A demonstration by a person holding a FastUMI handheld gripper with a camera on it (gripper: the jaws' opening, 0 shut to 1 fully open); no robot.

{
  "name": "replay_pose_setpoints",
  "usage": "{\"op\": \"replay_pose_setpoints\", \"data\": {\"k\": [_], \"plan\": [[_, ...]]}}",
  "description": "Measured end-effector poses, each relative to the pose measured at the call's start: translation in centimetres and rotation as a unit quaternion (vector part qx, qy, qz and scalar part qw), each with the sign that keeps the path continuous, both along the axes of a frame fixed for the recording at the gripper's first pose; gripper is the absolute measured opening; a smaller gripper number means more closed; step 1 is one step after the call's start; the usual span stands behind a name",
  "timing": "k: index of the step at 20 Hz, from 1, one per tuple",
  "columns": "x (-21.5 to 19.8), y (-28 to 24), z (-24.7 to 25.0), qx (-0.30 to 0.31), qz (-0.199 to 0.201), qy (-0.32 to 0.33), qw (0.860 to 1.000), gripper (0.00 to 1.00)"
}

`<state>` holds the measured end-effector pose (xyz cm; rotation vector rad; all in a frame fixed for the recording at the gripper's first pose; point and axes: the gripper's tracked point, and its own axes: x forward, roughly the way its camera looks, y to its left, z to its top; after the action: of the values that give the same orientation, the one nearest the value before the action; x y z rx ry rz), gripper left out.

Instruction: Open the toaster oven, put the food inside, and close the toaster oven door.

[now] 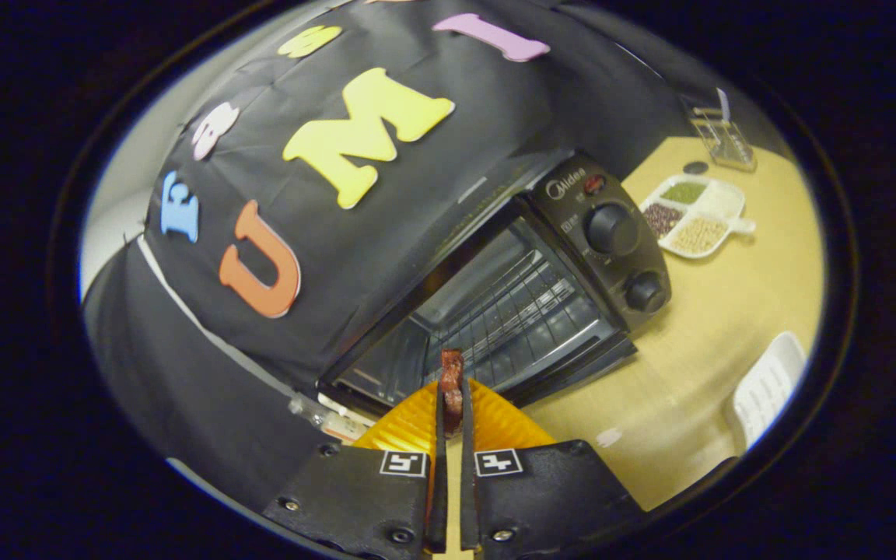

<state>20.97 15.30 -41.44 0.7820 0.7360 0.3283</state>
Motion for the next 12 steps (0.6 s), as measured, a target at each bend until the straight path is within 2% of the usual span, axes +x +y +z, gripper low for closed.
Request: {"op": "replay_pose_setpoints", "data": {"k": [2,6,8,12], "plan": [[2.1,0.4,-1.8,0.032,-0.031,0.031,0.999,0.09],[4.8,1.2,-3.2,0.055,-0.048,0.039,0.997,0.1],[5.6,0.9,-3.7,0.048,-0.054,0.032,0.997,0.1],[6.3,-0.1,-4.8,-0.01,-0.055,0.018,0.998,0.15]]}}
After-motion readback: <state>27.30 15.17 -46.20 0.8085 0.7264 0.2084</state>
